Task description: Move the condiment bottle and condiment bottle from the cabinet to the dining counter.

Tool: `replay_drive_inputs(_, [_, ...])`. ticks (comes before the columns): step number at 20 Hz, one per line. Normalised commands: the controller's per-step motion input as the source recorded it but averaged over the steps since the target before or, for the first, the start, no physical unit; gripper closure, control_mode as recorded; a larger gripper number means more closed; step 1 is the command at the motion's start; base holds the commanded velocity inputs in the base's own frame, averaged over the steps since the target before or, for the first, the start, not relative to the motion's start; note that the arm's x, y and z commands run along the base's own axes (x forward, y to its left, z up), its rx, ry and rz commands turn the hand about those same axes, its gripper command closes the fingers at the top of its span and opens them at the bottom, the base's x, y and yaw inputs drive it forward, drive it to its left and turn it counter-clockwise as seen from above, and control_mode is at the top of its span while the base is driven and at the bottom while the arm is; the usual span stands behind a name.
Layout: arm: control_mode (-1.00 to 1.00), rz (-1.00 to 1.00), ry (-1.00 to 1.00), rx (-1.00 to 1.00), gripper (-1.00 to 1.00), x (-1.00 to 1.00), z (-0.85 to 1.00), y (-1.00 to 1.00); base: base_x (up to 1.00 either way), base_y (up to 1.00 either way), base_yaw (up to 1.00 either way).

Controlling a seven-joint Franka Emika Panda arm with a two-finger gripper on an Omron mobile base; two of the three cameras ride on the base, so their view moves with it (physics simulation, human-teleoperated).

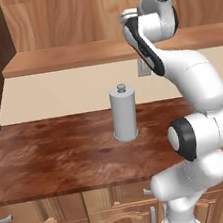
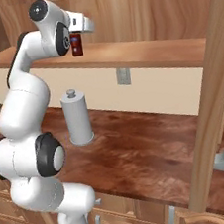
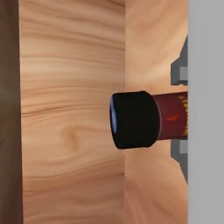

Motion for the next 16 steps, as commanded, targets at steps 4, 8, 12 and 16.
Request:
replay_drive_inputs(4, [-1.00,0.00,-0.11,0.00,1.00,-1.00,0.66,0.00,0.00,0.00,0.00])
replay_drive_inputs(8, [-1.00,0.00,0.00,0.00,1.00,-1.00,0.56,0.00,0.00,0.00,0.00])
replay_drive_inputs(12, [-1.00,0.00,0.00,0.00,1.00,-1.00,0.30,0.00,0.00,0.00,0.00])
replay_drive_inputs(16, [-1.00,0.00,0.04,0.00,1.00,-1.00,0.05,0.02,0.00,0.00,0.00])
